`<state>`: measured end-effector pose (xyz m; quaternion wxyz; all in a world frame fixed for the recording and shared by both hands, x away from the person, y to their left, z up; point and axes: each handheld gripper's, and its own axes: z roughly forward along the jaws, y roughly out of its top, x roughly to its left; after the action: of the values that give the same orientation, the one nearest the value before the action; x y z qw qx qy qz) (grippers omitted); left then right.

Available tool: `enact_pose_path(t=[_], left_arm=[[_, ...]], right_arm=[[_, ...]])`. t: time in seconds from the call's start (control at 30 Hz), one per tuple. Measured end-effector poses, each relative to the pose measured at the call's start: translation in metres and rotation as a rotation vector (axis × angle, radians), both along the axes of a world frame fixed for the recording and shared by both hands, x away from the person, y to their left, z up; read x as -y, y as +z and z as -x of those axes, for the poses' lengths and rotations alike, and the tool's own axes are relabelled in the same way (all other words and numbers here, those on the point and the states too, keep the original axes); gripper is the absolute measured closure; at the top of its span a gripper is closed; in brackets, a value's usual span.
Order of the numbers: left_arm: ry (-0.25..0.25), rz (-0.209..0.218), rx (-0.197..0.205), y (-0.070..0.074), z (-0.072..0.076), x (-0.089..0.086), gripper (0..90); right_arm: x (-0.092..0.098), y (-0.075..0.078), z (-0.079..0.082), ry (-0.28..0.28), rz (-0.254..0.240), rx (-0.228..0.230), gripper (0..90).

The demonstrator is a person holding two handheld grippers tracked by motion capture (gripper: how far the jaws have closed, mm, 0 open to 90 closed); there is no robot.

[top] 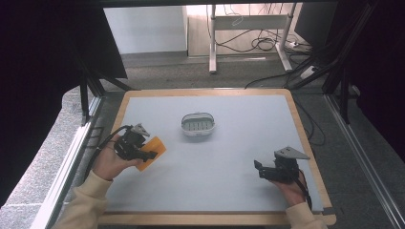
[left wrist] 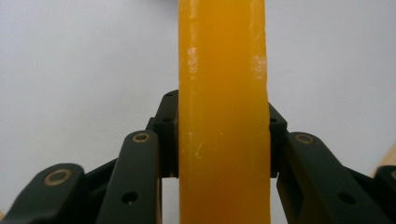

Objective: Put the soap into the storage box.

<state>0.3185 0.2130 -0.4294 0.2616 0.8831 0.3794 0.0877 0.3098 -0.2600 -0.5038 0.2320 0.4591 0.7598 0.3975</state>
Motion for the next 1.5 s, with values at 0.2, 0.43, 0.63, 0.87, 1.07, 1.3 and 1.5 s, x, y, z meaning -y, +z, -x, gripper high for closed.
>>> enact_pose_path(t=[0.2,0.43,0.63,0.87,1.07,1.3,1.5], left_arm=[[-0.011,0.012,0.008,0.002,-0.004,0.004,62.1],[-0.018,0.015,0.022,0.004,-0.010,0.009,62.1],[-0.014,0.020,0.037,0.006,-0.015,0.011,62.1],[-0.030,0.024,0.045,0.009,-0.019,0.015,62.1],[-0.038,0.021,0.050,0.012,-0.022,0.019,62.1],[-0.046,0.022,0.057,0.014,-0.025,0.024,62.1],[-0.050,0.021,0.063,0.016,-0.027,0.026,62.1]], right_arm=[[0.001,0.000,0.000,-0.002,0.000,0.001,12.3],[0.002,0.000,0.000,-0.005,0.003,0.003,12.3],[0.002,-0.001,0.000,0.000,0.017,0.007,12.4],[0.001,-0.001,0.000,-0.006,0.021,0.005,12.5],[0.002,-0.001,0.000,-0.007,0.020,0.005,12.5],[0.003,-0.001,0.000,-0.007,0.020,0.005,12.5],[0.002,-0.001,0.000,-0.007,0.020,0.005,12.5]])
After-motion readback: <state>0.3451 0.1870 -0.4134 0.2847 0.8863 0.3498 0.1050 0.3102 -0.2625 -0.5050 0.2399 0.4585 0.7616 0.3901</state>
